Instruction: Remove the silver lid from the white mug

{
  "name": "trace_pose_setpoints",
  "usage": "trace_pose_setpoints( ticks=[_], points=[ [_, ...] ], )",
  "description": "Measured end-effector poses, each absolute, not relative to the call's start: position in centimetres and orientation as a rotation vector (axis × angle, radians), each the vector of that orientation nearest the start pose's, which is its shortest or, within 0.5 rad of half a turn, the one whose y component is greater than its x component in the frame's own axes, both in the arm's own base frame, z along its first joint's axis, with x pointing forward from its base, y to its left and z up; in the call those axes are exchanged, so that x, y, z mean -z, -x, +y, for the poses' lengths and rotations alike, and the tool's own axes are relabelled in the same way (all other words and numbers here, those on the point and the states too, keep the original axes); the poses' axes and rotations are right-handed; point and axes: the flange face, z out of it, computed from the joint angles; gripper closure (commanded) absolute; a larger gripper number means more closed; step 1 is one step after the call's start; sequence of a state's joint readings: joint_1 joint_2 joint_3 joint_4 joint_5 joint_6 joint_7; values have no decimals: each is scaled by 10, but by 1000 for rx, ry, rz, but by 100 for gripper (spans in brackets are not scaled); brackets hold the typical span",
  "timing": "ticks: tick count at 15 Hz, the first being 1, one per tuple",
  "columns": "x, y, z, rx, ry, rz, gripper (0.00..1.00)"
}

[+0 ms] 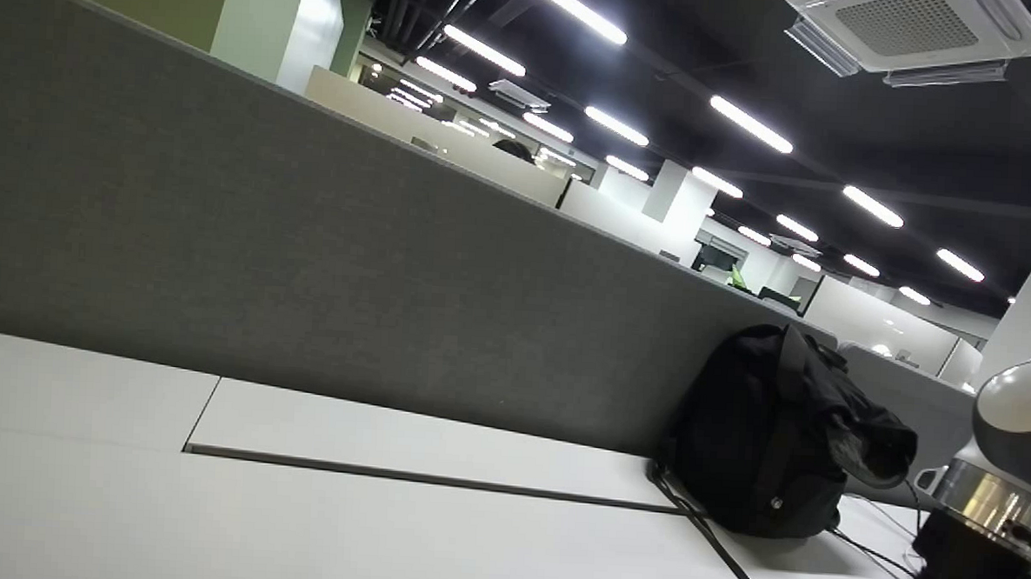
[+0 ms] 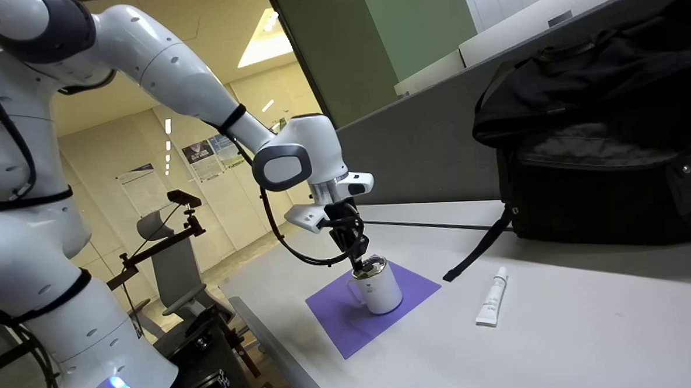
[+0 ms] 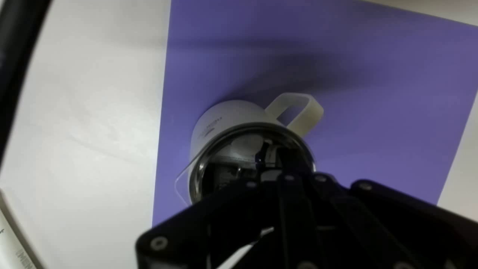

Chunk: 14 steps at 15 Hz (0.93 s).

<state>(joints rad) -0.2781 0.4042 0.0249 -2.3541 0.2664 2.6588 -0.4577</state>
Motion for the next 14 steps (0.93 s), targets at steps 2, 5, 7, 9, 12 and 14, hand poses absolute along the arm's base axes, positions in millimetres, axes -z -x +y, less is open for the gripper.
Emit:
trace_pose_setpoints(
  ticks=[2, 5, 7, 9, 12, 14],
  points=[
    [-148, -479, -131, -80, 2987, 59, 100],
    [-147, -480, -135, -75, 2983, 60, 100],
    [-146, -479, -139, -73, 2982, 68, 100],
    [-146, -477, -145, -73, 2982, 83, 100],
    [-146, -476, -153, -68, 2981, 107, 100],
    [-147, -477, -156, -60, 2977, 118, 100]
  ],
)
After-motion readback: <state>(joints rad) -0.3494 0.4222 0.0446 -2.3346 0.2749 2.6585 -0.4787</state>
